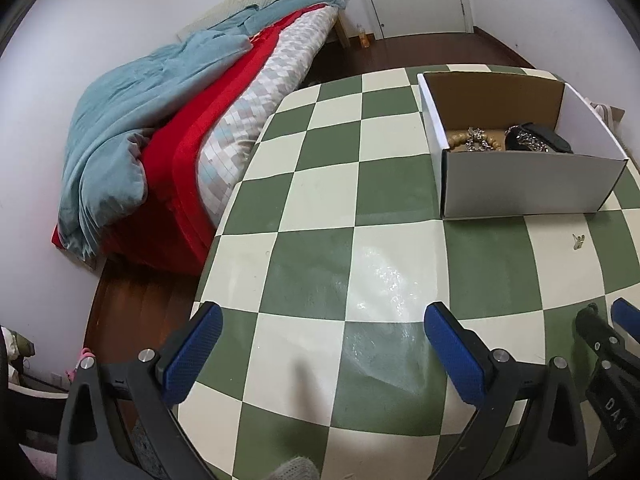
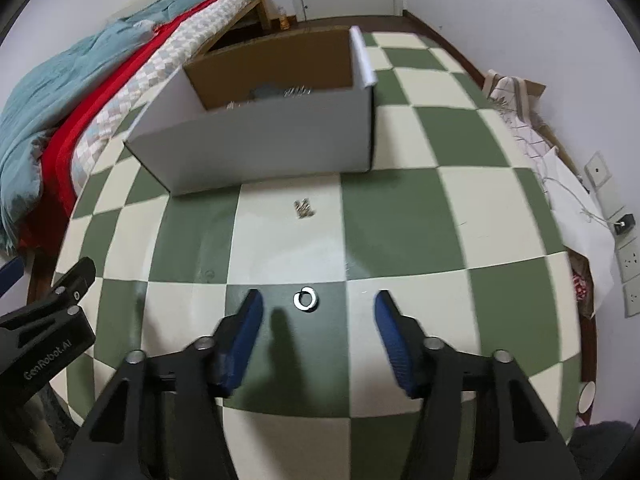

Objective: Organize jewelry
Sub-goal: 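Grasp the small silver ring with the right tool while the left tool grasps the silver stud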

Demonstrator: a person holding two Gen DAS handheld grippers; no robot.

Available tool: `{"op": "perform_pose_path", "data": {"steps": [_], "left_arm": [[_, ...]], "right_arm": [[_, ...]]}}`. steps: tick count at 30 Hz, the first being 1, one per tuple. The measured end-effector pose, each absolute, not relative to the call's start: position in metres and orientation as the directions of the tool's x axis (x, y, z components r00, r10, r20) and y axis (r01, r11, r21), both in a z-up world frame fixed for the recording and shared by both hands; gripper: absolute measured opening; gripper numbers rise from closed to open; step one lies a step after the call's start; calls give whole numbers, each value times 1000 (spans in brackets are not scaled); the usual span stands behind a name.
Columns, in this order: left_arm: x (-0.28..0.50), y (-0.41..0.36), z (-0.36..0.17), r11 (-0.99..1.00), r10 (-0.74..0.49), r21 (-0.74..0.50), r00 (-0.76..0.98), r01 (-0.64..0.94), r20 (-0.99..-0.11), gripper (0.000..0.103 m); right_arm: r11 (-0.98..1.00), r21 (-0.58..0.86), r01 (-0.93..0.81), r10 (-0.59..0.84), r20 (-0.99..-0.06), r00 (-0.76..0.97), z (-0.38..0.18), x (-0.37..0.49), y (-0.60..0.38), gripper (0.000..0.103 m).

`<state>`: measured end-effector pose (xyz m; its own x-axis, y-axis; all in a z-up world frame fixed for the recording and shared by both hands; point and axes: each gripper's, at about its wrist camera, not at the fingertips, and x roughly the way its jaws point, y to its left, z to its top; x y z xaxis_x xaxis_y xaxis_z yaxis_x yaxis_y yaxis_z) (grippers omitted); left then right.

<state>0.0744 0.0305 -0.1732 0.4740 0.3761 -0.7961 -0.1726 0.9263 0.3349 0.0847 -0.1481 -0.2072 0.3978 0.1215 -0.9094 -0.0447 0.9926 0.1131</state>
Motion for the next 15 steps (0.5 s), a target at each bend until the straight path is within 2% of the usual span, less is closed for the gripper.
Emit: {"op": "perform_pose_path", "data": {"steps": [2,3,4,10,15], "left_arm": [[77,31,-174,928,372,329,469,-174,-801,103],[78,31,-175,930,368,324,466,-174,-805,103],[79,31,-175,932,363,319,462,-173,-809,103],[84,18,-174,946,323,286,460,-150,-827,103],[96,-11,-170,978,207,186,469,-92,-859,103]], "right_arm": [[995,80,-64,100,-906,412,-209,84,-142,38],[995,70,-71,93,-905,414,-209,84,-140,22],[996,44,-79,74,-904,421,-210,84,-137,13],[994,83,-64,103,-896,432,-205,81,-150,13],[983,172,71,120,-876,468,-189,87,-204,13]]}}
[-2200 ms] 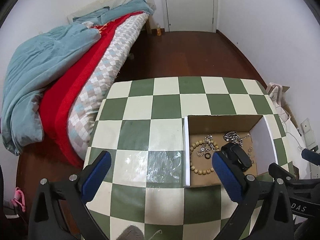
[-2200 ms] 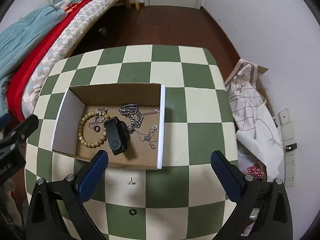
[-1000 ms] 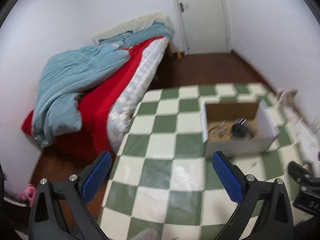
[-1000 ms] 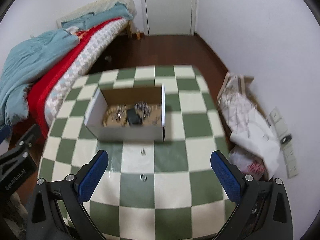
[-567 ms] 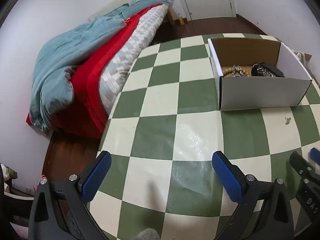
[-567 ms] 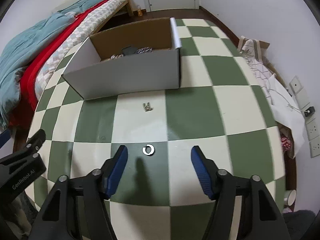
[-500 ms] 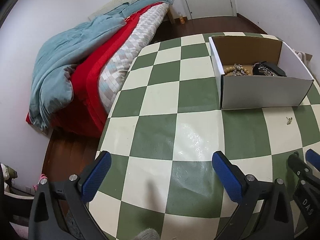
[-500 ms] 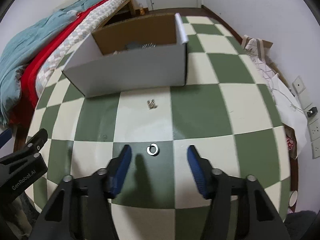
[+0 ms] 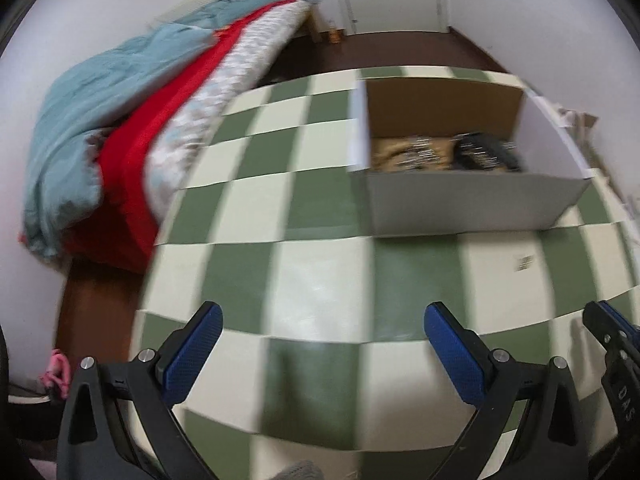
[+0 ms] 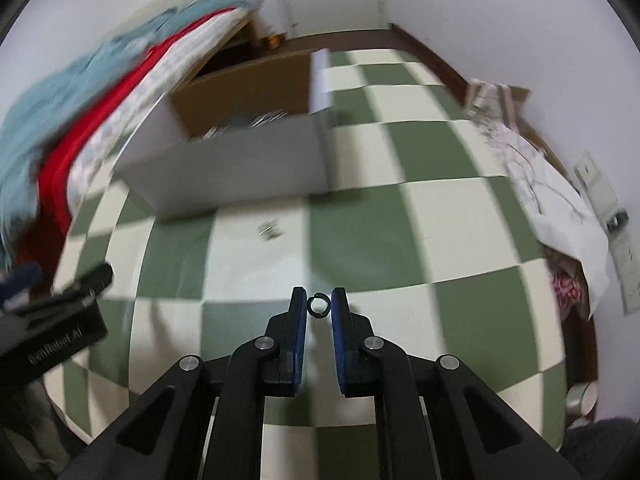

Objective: Organize jewelry
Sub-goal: 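Grasp the small silver ring with the right tool while the left tool grasps the silver stud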

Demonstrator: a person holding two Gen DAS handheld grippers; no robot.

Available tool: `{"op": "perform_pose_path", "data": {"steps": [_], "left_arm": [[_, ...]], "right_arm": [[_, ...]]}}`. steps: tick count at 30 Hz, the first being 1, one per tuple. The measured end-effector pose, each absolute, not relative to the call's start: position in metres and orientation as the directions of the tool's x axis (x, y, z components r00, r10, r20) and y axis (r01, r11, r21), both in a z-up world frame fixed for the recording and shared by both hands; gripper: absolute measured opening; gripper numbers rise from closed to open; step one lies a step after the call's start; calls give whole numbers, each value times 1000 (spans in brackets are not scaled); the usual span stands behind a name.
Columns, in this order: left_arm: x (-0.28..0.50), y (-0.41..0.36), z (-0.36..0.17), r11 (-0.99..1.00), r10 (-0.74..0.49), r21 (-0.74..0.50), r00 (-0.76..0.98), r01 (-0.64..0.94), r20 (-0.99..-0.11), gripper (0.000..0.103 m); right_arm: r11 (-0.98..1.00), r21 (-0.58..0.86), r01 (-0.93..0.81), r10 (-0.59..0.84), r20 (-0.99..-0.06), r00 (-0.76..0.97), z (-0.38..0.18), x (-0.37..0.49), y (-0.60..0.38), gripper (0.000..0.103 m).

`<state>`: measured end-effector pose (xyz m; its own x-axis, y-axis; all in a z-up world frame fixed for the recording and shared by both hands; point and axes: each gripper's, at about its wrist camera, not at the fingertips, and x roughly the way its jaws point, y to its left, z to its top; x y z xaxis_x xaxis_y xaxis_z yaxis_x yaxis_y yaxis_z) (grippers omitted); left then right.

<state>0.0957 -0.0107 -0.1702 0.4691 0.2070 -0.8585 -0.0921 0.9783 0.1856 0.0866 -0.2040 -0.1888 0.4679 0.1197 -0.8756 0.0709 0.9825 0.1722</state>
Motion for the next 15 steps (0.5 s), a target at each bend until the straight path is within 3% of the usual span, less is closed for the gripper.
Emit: {"op": "perform_pose_path", "data": {"steps": [3,9,14,15], "left_arm": [[107,-38,-173,995,103,94,453,-43,-885,102],[126,-92,-187,997,23,55,432,62,-902,99],[132,-110,-198,994,6,51,415,96,-910,70],[133,-112,-199,994,4,50,415,100,-910,60]], "right_arm": [[975,181,131,98,-873,477,-185,94,-230,13],[962,185,200,74,-884,462,-195,102,-262,13],[956,191,222,71,-887,456,-201,106,-275,13],[955,193,225,72,-887,456,-201,107,-277,13]]}}
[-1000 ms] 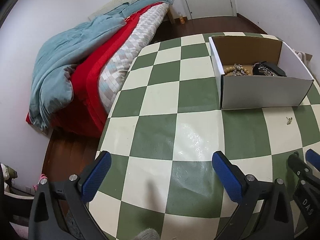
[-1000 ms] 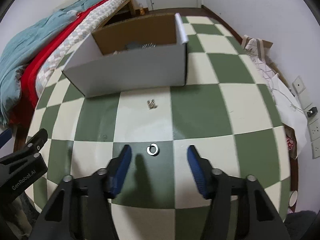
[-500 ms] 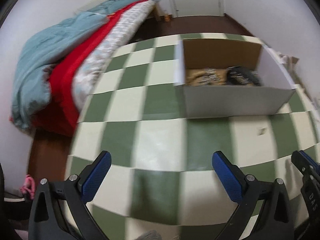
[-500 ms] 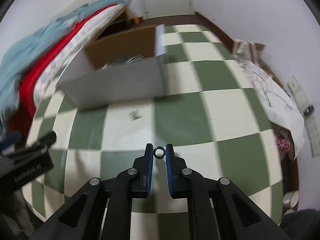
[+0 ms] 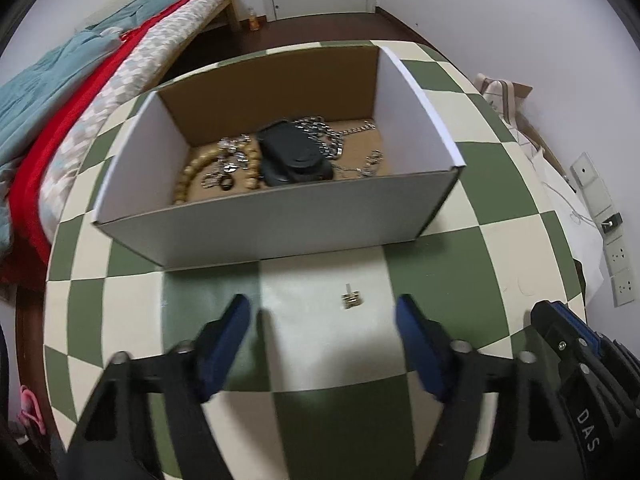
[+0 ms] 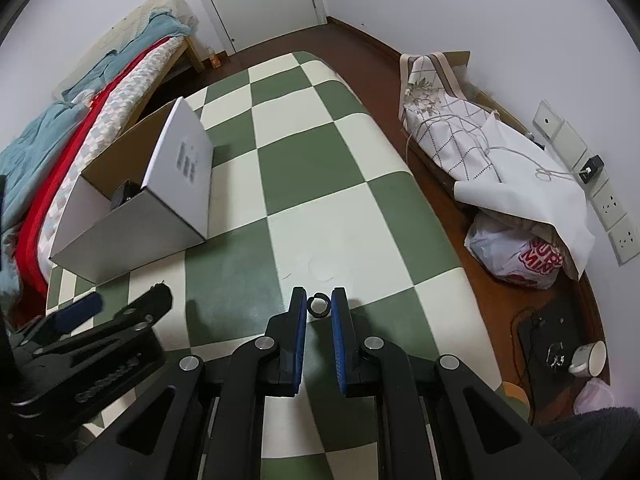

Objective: Organize jewelry
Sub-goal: 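Grasp the small silver ring with the right tool while the left tool grasps the silver stud, then carry the ring and stud into the white box and open both tools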

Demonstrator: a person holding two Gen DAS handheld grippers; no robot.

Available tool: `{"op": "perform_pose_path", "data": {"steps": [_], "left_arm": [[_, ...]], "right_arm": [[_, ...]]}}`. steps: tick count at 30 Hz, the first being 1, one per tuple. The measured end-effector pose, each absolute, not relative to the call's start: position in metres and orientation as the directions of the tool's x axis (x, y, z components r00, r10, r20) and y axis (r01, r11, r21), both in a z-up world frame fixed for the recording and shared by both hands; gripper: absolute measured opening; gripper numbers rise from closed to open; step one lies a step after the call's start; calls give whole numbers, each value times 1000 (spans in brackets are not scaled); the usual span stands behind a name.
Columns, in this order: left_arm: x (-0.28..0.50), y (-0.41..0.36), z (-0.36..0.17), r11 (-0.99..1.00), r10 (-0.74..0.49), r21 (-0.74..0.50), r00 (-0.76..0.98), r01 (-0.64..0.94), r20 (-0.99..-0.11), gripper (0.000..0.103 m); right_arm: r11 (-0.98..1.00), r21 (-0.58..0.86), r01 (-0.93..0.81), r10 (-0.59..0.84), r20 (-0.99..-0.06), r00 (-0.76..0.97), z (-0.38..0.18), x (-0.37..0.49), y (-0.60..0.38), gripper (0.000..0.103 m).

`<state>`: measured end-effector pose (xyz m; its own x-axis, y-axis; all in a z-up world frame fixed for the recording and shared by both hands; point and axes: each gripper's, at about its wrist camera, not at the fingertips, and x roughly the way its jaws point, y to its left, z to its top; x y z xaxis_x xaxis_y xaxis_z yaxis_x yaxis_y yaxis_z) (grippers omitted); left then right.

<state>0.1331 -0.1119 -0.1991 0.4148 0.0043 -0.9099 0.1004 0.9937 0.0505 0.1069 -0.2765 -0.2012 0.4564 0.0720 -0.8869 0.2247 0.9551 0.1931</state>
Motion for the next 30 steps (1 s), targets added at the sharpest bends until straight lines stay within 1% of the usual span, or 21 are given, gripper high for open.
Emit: {"op": "perform_pose_path", "data": {"steps": [1,2,4,6,14,18,24,30], "left_arm": [[133,-114,-201,993,-1,48,413,107,-911,46],[135,-115,-203,993,-7,42,409,112,-913,38],[134,-116,-203,992,-29,24,419,120,-908,16],[136,-115,-203,992,-32,23,421,124,-907,6],[130,-110,-190,991,-43,21,461,133,-886,6],[118,-102,-174,991,-49,19,490,133,-871,6],[112,-78,-128,991,-71,5,553,135,-830,6],[145,-49,-86,992,-103,-45,567,115,-817,6]], "right_arm": [[954,196,227,73,-886,457,-201,108,-277,13],[954,197,227,73,-886,459,-201,108,-278,13],[953,197,229,72,-885,460,-201,109,-280,13],[952,201,231,74,-884,462,-201,109,-281,13],[952,208,225,80,-878,472,-195,105,-278,13],[953,221,206,95,-868,488,-182,101,-274,13],[955,258,144,143,-830,538,-146,106,-260,13],[951,307,46,227,-789,571,-105,140,-232,13]]}}
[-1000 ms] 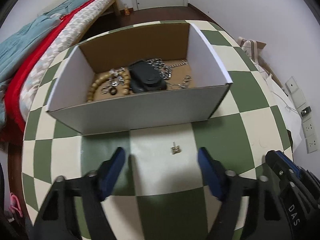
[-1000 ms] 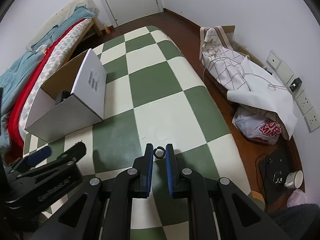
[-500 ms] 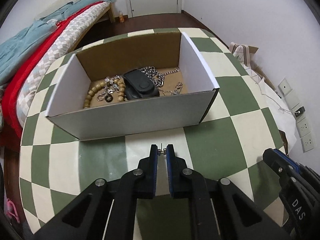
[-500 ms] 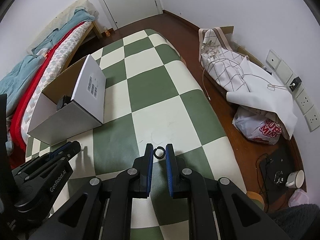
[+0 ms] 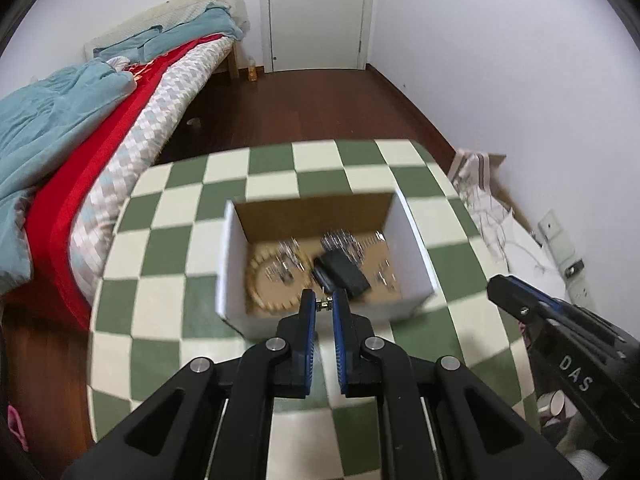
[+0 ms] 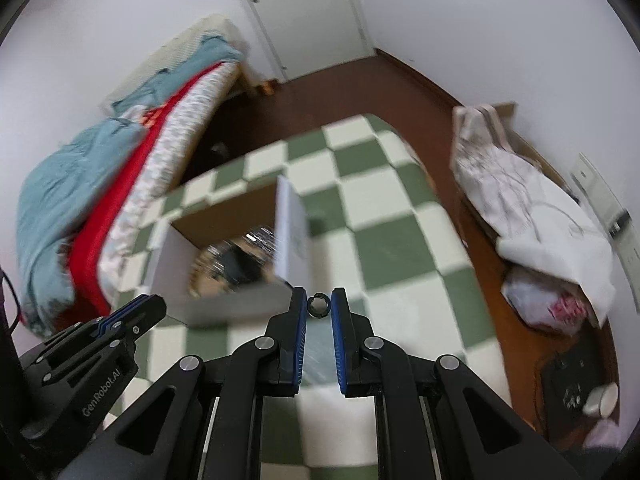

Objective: Organize jewelry
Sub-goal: 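Carry the ring and stud into the white box and open both tools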

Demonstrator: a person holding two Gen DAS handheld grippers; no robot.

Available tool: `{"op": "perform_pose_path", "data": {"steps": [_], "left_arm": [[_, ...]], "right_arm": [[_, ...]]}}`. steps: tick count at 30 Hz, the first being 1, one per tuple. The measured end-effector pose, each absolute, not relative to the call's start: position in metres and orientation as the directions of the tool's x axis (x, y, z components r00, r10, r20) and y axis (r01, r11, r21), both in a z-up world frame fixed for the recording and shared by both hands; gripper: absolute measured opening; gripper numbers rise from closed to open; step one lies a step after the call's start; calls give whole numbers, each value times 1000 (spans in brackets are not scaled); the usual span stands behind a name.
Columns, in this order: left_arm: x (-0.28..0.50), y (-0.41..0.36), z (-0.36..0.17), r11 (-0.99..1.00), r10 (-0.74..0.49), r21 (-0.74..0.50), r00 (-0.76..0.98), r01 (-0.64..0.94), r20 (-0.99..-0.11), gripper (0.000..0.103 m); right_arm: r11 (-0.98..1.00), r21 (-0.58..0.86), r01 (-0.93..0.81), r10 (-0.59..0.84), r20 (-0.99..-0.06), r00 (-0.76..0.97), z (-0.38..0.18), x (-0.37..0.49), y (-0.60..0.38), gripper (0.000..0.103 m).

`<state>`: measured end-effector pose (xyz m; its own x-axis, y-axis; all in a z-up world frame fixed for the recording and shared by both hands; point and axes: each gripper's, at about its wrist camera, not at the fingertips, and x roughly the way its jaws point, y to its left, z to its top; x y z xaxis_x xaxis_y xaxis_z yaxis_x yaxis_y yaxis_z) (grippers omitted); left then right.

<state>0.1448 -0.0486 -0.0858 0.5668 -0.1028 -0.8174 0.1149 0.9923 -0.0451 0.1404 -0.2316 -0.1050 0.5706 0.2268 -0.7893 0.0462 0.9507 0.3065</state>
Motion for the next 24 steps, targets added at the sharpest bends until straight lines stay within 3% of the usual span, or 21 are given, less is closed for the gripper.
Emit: {"op": "perform_pose_path", "data": {"steps": [7,19,24], "left_arm": [[211,-22,-85,995,-93,-60,511,81,-855,6],[273,-9,-114,995,-98,-81,363,61,-927,7],[282,-3,-113,997,-76,-77,343,12,-936,17]], "right_arm": [[940,339,-21,304,-813,497,-101,215,-200,13],[952,304,-42,302,-901,311,-138,291,-172,13],[959,281,-41,281,-920,274,-141,301,-168,15]]}}
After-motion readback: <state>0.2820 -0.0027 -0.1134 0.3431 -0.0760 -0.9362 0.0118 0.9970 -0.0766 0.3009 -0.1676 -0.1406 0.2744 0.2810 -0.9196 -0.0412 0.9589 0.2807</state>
